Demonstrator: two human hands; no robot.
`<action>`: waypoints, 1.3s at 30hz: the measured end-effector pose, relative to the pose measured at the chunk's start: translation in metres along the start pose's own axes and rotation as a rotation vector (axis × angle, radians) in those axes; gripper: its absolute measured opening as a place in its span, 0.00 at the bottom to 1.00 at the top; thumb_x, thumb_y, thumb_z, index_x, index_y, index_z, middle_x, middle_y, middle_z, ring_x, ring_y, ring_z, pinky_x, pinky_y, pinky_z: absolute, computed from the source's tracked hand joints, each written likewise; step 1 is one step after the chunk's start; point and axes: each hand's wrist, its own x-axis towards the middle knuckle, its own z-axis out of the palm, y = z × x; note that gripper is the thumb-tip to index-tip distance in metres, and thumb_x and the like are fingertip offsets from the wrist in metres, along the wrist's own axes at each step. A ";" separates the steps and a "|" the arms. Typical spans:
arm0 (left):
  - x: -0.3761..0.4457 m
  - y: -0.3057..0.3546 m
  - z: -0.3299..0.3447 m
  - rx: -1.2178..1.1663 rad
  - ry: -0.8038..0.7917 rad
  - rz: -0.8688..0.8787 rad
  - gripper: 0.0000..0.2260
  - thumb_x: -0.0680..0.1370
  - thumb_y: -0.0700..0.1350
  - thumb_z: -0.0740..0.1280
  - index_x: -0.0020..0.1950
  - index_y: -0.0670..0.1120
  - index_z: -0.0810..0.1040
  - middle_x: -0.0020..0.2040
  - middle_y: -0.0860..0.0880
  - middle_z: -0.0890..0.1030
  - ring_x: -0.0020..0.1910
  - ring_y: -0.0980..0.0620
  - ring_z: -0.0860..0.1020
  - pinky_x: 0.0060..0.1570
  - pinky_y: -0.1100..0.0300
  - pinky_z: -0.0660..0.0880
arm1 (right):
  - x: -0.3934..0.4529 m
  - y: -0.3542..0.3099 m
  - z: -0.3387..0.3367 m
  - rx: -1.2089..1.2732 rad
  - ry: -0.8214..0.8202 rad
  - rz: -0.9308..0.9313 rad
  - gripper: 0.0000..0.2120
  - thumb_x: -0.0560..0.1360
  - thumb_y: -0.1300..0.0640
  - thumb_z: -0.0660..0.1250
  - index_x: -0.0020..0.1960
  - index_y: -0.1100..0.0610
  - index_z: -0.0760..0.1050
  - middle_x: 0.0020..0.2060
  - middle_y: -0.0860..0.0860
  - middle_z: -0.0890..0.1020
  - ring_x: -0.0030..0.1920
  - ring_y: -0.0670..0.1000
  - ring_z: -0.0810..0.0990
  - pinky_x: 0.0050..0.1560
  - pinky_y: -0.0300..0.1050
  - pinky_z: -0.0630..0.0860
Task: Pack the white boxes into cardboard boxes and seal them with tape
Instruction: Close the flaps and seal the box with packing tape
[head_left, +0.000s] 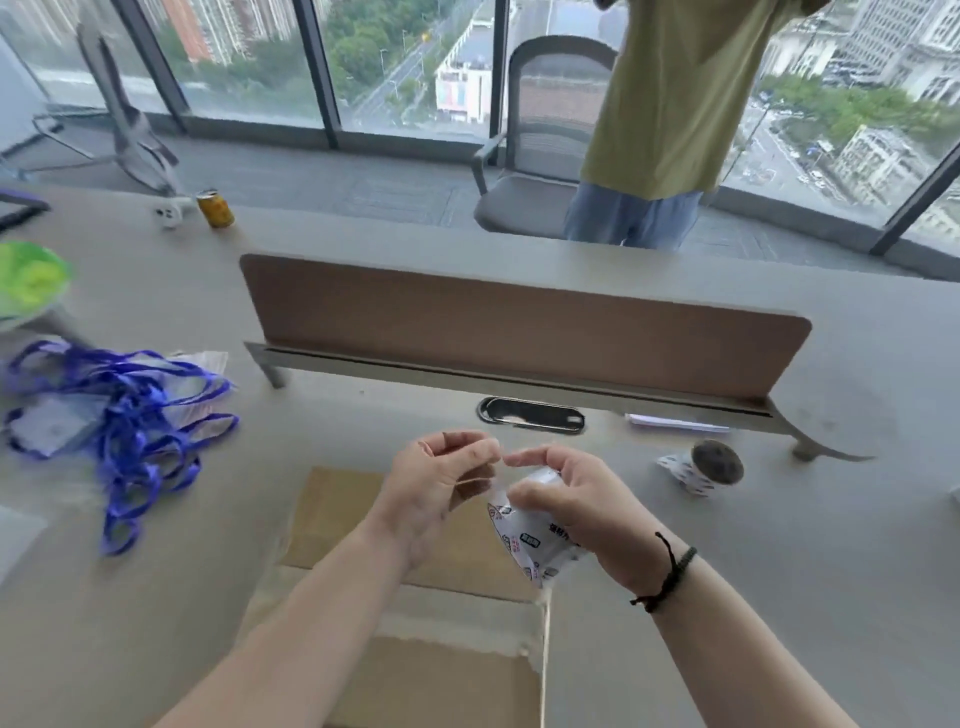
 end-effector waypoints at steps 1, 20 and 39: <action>-0.007 0.006 -0.025 0.023 0.020 0.000 0.06 0.72 0.38 0.76 0.47 0.41 0.82 0.39 0.44 0.83 0.34 0.52 0.80 0.43 0.58 0.80 | 0.004 -0.002 0.022 -0.037 -0.035 -0.002 0.19 0.65 0.52 0.75 0.56 0.47 0.82 0.46 0.58 0.86 0.41 0.54 0.86 0.46 0.54 0.83; -0.065 0.017 -0.257 0.129 0.193 -0.082 0.02 0.76 0.38 0.73 0.46 0.39 0.83 0.34 0.47 0.82 0.32 0.52 0.79 0.35 0.61 0.79 | 0.054 -0.017 0.219 -0.550 -0.295 -0.012 0.28 0.71 0.45 0.78 0.68 0.47 0.76 0.56 0.45 0.84 0.53 0.43 0.83 0.54 0.41 0.81; -0.049 -0.002 -0.258 -0.125 0.273 -0.133 0.02 0.74 0.36 0.72 0.42 0.37 0.82 0.32 0.45 0.80 0.27 0.53 0.77 0.32 0.61 0.80 | 0.067 -0.010 0.208 -0.866 -0.084 -0.161 0.29 0.70 0.35 0.72 0.31 0.54 0.62 0.26 0.49 0.67 0.29 0.51 0.65 0.31 0.46 0.61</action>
